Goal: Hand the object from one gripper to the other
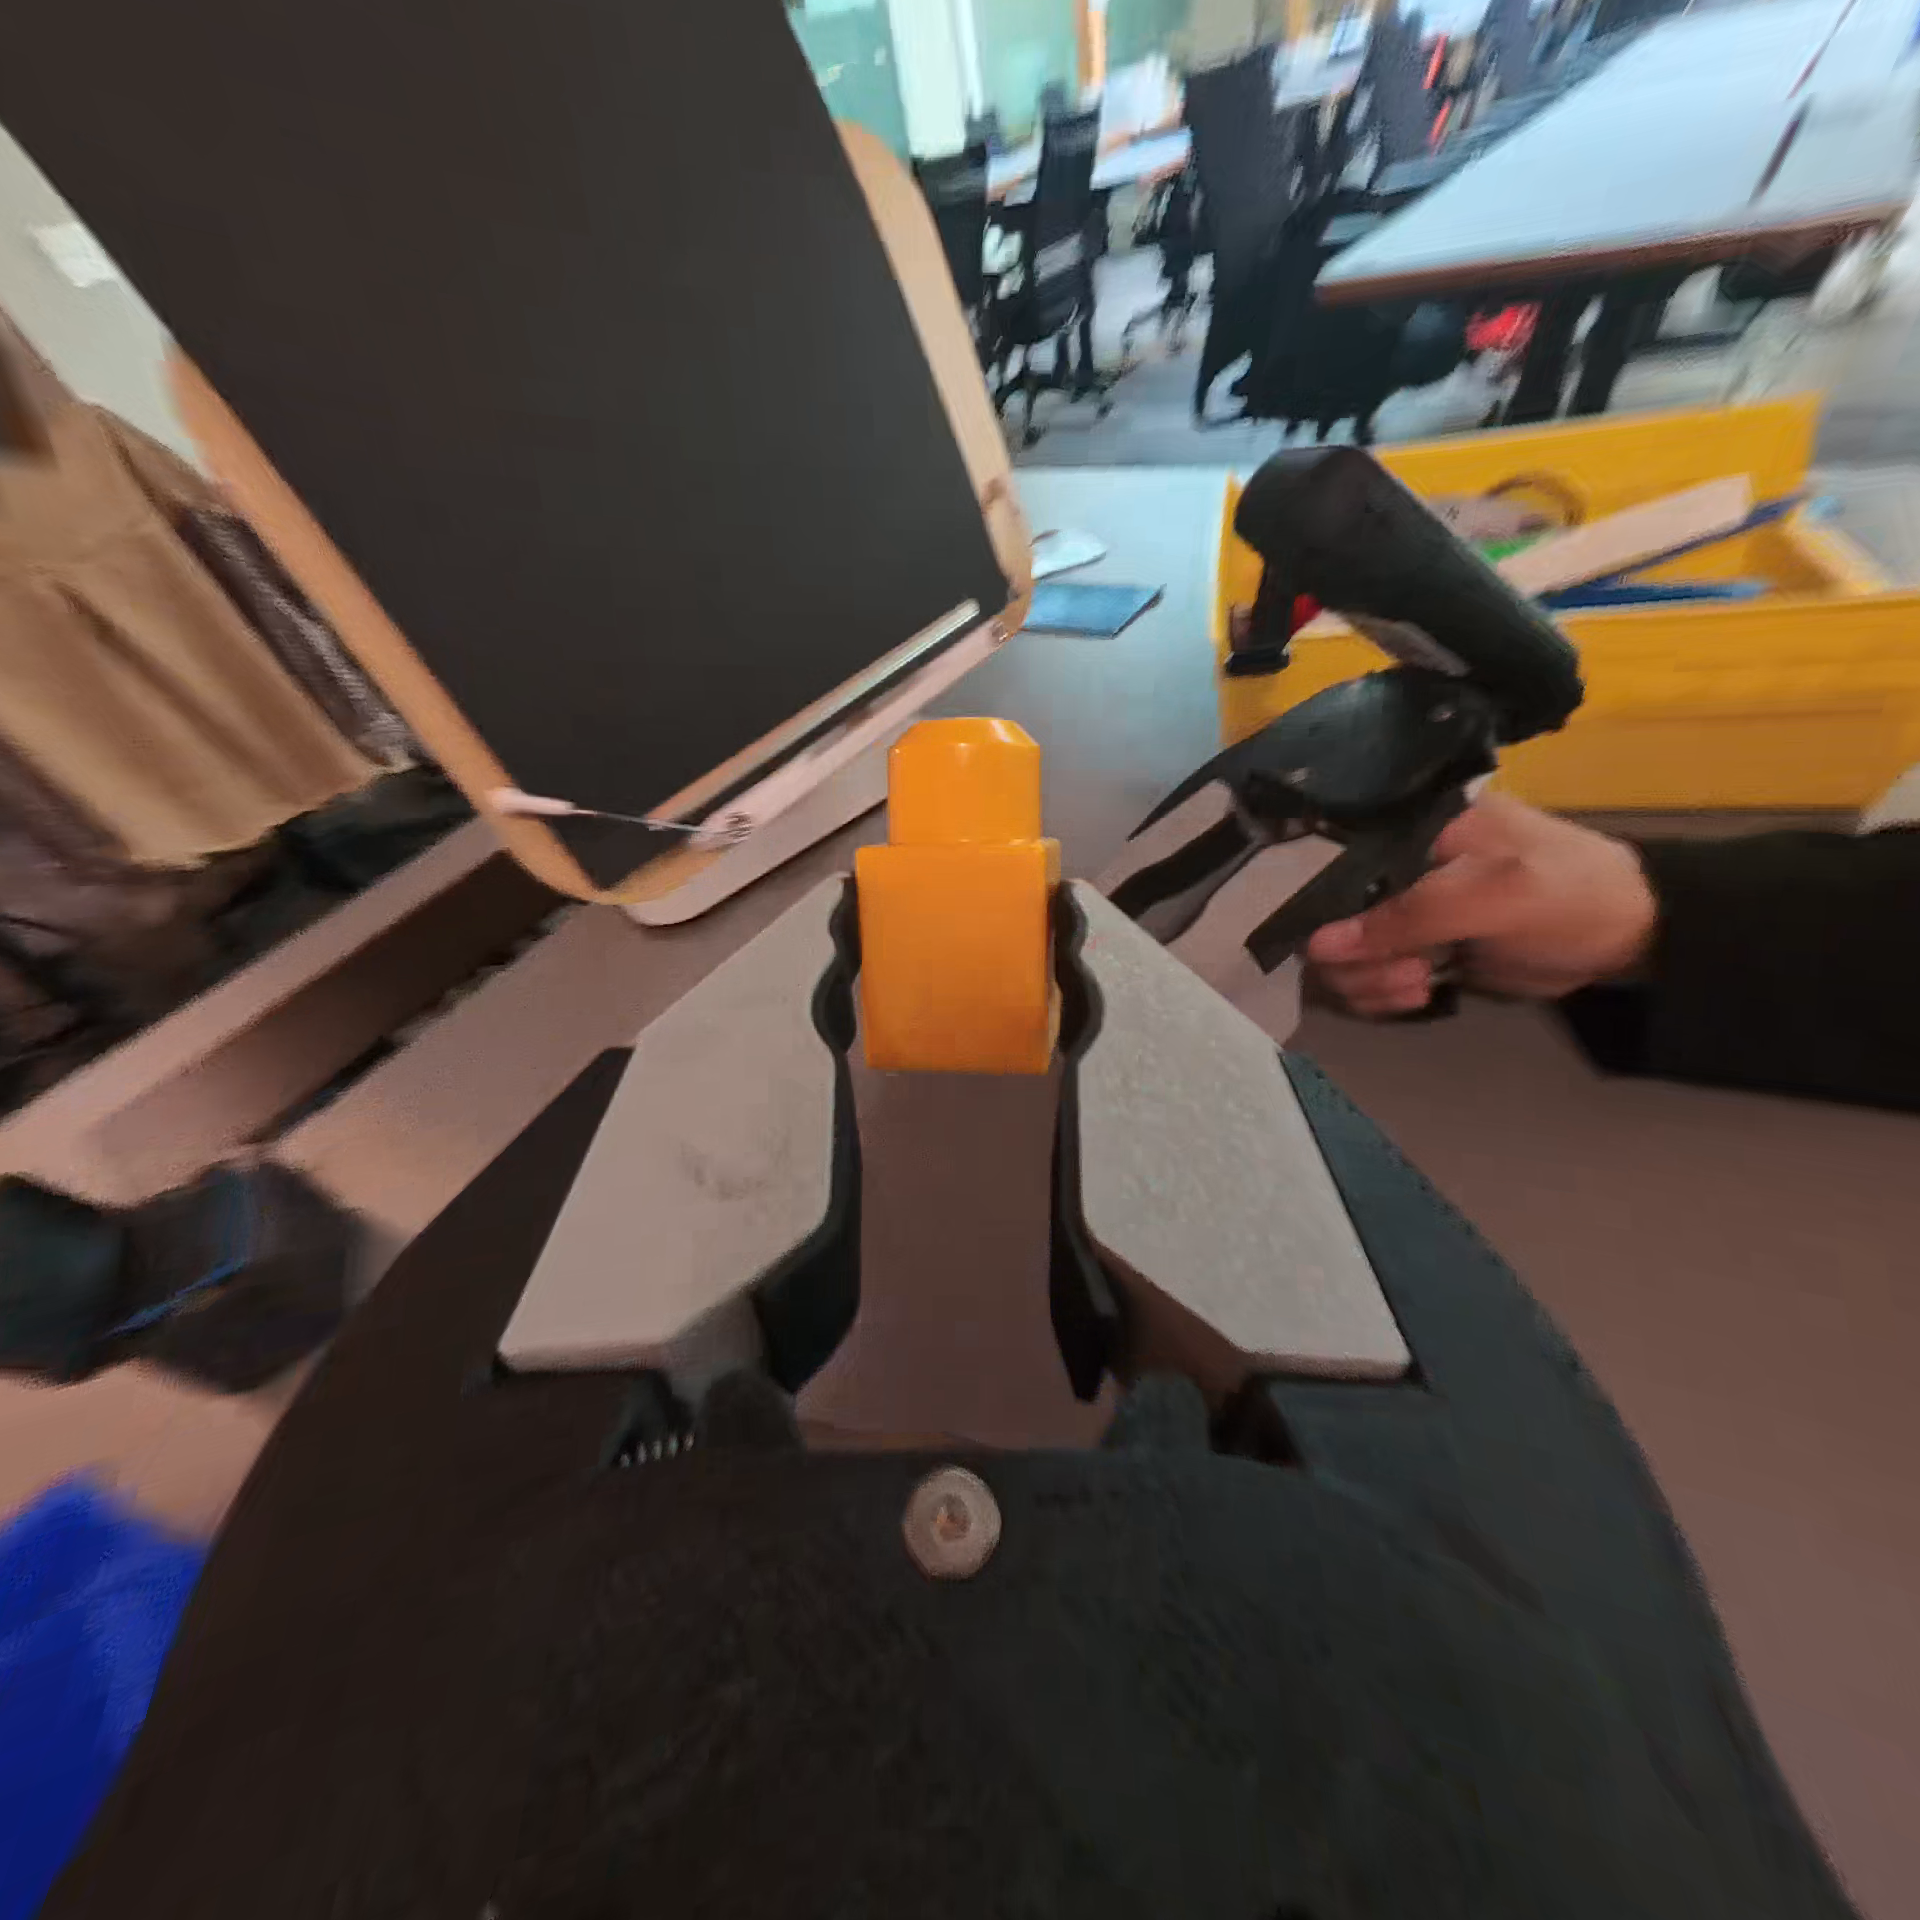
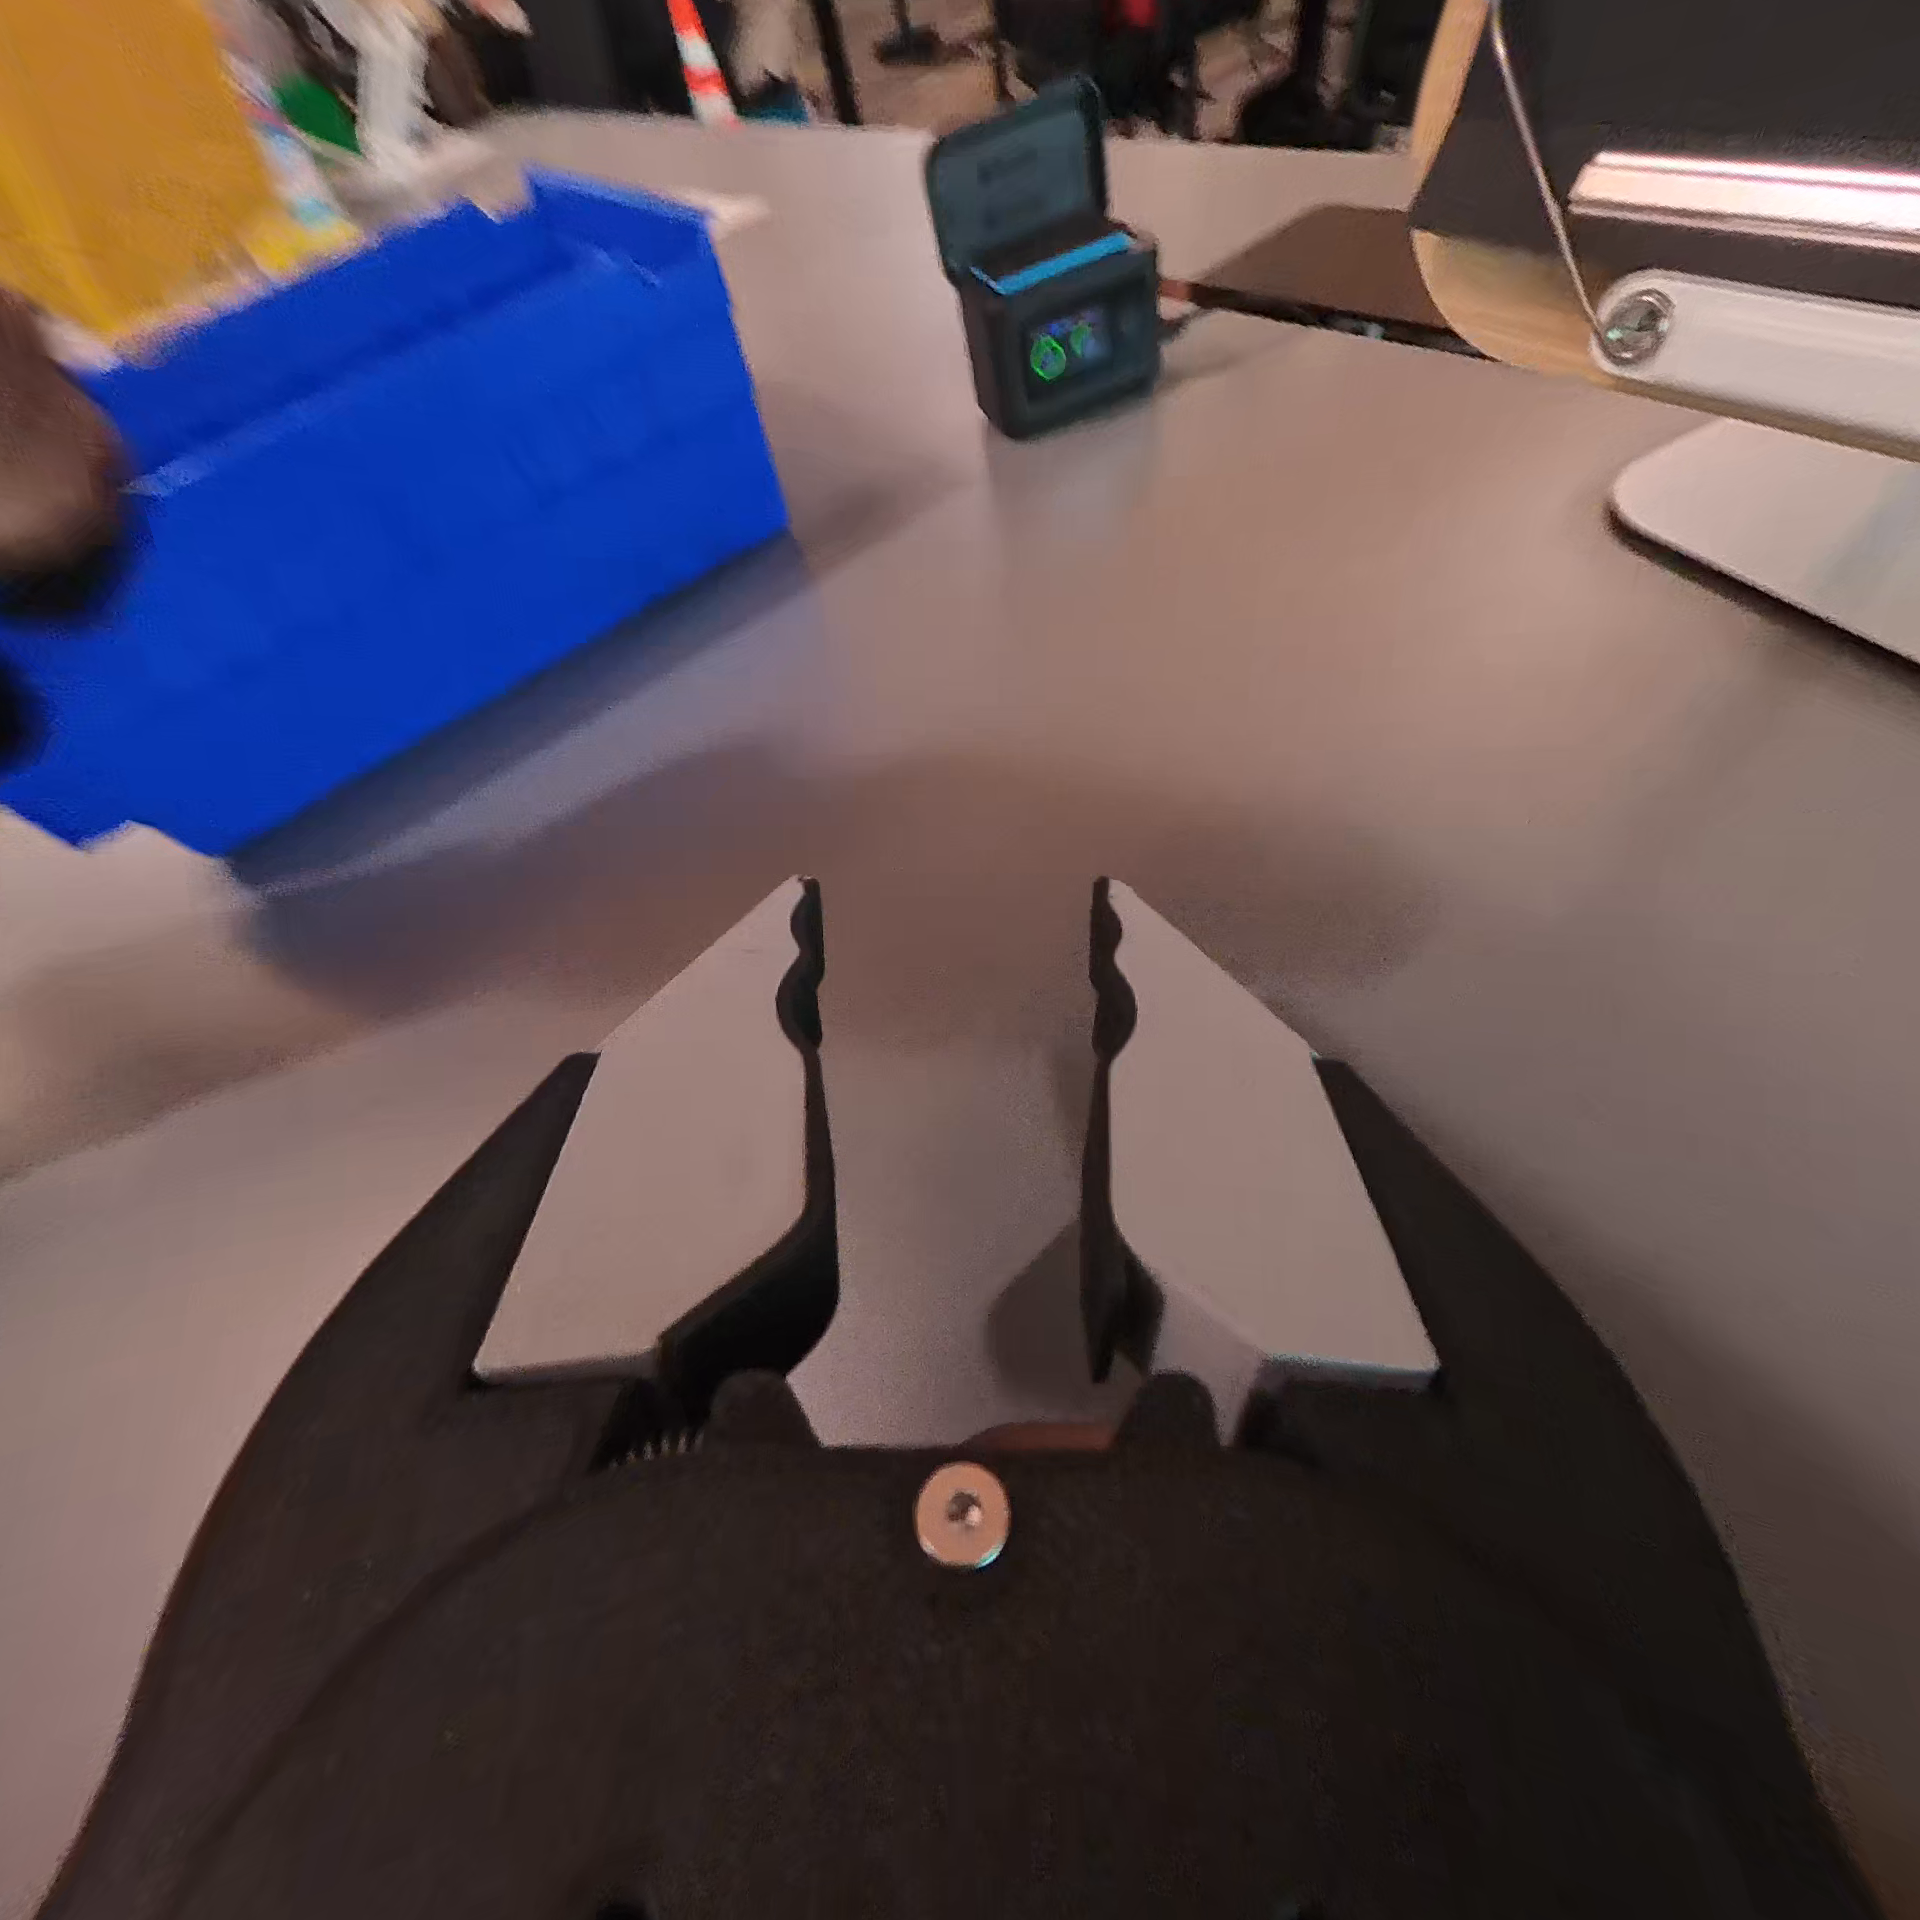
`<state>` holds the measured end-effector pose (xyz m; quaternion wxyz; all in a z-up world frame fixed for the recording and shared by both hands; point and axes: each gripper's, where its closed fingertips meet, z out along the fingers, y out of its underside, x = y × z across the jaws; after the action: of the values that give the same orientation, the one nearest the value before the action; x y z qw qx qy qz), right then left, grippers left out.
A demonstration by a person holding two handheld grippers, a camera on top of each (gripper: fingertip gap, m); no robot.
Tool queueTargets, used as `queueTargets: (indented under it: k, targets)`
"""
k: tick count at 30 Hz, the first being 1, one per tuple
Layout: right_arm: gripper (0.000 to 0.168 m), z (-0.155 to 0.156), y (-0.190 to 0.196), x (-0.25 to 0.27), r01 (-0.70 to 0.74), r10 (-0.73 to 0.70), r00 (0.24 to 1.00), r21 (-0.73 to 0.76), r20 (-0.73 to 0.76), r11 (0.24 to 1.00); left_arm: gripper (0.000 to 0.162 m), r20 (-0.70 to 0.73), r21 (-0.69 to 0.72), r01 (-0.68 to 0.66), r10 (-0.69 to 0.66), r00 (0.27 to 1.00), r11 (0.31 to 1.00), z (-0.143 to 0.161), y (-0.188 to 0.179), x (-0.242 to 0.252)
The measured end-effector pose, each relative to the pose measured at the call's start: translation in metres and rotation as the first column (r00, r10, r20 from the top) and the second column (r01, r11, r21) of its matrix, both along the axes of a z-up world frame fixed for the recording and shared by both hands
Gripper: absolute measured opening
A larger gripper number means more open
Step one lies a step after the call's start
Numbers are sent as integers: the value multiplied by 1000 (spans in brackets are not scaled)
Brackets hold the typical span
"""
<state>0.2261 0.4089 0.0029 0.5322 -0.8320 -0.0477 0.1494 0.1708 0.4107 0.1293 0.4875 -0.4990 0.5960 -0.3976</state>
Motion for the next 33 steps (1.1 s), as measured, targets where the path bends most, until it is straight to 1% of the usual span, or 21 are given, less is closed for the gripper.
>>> queueTargets:
  k: [2, 4, 7, 8, 10, 11, 14, 16, 19, 21, 23, 26, 28, 33]
  targets:
    - [50, 11, -2, -4, -41, 45, 994, 41, -100, 998, 35, 45, -124, 36, -31, 999, 992, -19, -3, 18]
    - [52, 25, -4, 0, -47, 65, 984, 107, -169, 993, 35, 115, -193, 36, -14, 993, 981, -29, 3, 32]
    - [52, 53, -10, 6, -59, 121, 966, 262, -227, 963, 35, 236, -195, 47, 0, 972, 980, -32, 14, 42]
    - [51, 56, -10, 8, -54, 124, 965, 288, -231, 956, 35, 267, -191, 50, 3, 964, 980, -33, 17, 44]
    - [52, 58, -7, 8, -68, 142, 966, 315, -216, 946, 35, 303, -160, 57, -6, 953, 985, -37, 20, 49]
    - [52, 57, -4, 7, -78, 145, 972, 327, -187, 942, 35, 299, -125, 37, 2, 954, 991, -42, 23, 53]
    - [56, 55, 6, 2, -106, 140, 987, 347, -74, 932, 35, 287, 37, -37, 25, 958, 999, -55, 31, 61]
    - [57, 56, 15, 2, -103, 126, 991, 358, -41, 928, 35, 268, 138, -100, 60, 961, 985, -62, 40, 66]
    - [59, 56, 30, 5, -93, 109, 994, 365, -23, 926, 35, 282, 151, -127, 81, 956, 980, -59, 45, 66]
    - [61, 63, 35, 7, -89, 124, 990, 391, -63, 916, 35, 295, 150, -118, 69, 953, 982, -56, 42, 63]
    - [60, 71, 36, 9, -89, 164, 975, 416, -148, 905, 35, 282, 162, -107, 58, 958, 981, -58, 38, 63]
    - [58, 71, 37, 22, -30, 130, 966, 407, -221, 913, 35, 272, 245, -161, 91, 958, 956, -59, 40, 63]
    - [55, 73, 36, 32, 14, 95, 965, 409, -245, 912, 35, 266, 253, -158, 88, 960, 955, -61, 38, 63]
    - [56, 65, 32, 37, 36, 63, 964, 362, -260, 931, 35, 230, 266, -162, 101, 968, 950, -71, 36, 64]
